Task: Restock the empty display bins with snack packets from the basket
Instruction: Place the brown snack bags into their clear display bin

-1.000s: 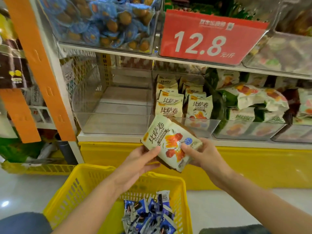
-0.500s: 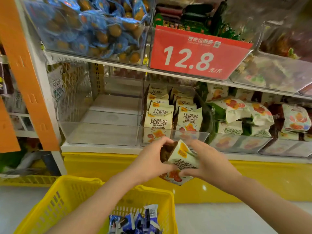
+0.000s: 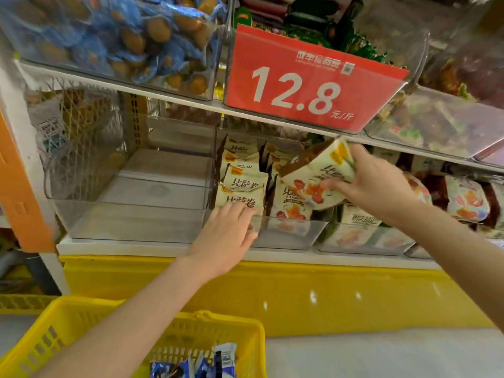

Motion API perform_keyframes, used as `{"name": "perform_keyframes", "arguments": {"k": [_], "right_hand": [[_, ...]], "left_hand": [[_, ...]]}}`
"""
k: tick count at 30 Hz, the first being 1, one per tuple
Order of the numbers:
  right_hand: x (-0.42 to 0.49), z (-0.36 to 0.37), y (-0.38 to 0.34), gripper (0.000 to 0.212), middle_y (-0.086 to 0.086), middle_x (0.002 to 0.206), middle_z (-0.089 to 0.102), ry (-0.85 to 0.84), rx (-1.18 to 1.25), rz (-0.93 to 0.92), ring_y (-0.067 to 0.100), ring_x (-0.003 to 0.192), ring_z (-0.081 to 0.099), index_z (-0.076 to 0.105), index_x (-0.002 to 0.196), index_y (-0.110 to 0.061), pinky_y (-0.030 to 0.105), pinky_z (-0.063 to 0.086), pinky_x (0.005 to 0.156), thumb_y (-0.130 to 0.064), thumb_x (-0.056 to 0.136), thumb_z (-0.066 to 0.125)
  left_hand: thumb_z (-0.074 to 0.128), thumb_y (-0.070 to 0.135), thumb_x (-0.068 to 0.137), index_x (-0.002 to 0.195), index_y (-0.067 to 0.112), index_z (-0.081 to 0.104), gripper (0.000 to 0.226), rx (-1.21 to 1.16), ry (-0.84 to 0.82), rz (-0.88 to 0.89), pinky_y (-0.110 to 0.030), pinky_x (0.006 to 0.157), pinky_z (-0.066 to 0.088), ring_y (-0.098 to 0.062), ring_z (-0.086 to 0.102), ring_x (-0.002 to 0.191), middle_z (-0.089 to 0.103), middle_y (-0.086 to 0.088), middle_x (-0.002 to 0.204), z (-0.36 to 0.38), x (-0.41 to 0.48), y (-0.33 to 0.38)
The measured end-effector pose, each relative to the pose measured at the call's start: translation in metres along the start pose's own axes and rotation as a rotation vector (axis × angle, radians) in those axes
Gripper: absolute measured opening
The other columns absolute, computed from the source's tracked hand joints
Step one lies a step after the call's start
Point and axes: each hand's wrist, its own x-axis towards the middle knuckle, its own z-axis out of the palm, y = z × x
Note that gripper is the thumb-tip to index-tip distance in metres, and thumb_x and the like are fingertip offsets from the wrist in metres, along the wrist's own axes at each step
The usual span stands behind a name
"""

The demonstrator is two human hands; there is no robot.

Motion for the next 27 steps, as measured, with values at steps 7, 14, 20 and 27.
{"name": "perform_keyframes", "arguments": {"k": [7, 14, 20, 27], "right_hand": [[0.033, 0.032, 0.0, 0.073, 0.005, 0.116, 0.062, -0.306, -0.27, -0.151, 0.022, 0.086, 0.059, 0.03, 0.141, -0.016, 0.032, 0.05, 0.063, -0.053, 0.084, 0.058], [0.05, 0.056, -0.009, 0.071, 0.005, 0.137, 0.05, -0.582, -0.21, -0.208, 0.023, 0.122, 0.047, 0.028, 0.145, -0.019, 0.027, 0.038, 0.09, -0.049, 0.087, 0.056], [0.048, 0.085, -0.001, 0.067, 0.007, 0.135, 0.051, -0.649, -0.151, -0.126, 0.024, 0.119, 0.049, 0.034, 0.14, -0.015, 0.025, 0.034, 0.084, -0.053, 0.088, 0.052], [0.043, 0.089, -0.001, 0.067, 0.007, 0.135, 0.052, -0.672, -0.15, -0.091, 0.024, 0.118, 0.049, 0.037, 0.138, -0.016, 0.029, 0.037, 0.089, -0.057, 0.087, 0.05]], "left_hand": [[0.038, 0.039, 0.096, 0.132, 0.023, 0.043, 0.04, 0.033, 0.035, 0.04, -0.033, 0.108, 0.027, -0.014, 0.035, 0.124, 0.046, 0.004, 0.132, 0.003, 0.008, -0.006], [0.041, 0.043, 0.091, 0.132, 0.022, 0.045, 0.046, 0.007, 0.076, 0.042, -0.033, 0.105, 0.03, -0.014, 0.038, 0.121, 0.05, 0.005, 0.127, 0.008, 0.002, -0.005], [0.042, 0.044, 0.092, 0.135, 0.023, 0.042, 0.048, 0.001, 0.083, 0.046, -0.032, 0.104, 0.03, -0.013, 0.037, 0.121, 0.048, 0.006, 0.128, 0.011, -0.002, -0.006], [0.039, 0.045, 0.093, 0.139, 0.024, 0.035, 0.05, 0.008, 0.057, 0.041, -0.031, 0.108, 0.026, -0.012, 0.032, 0.125, 0.042, 0.006, 0.134, 0.01, -0.004, -0.006]]}}
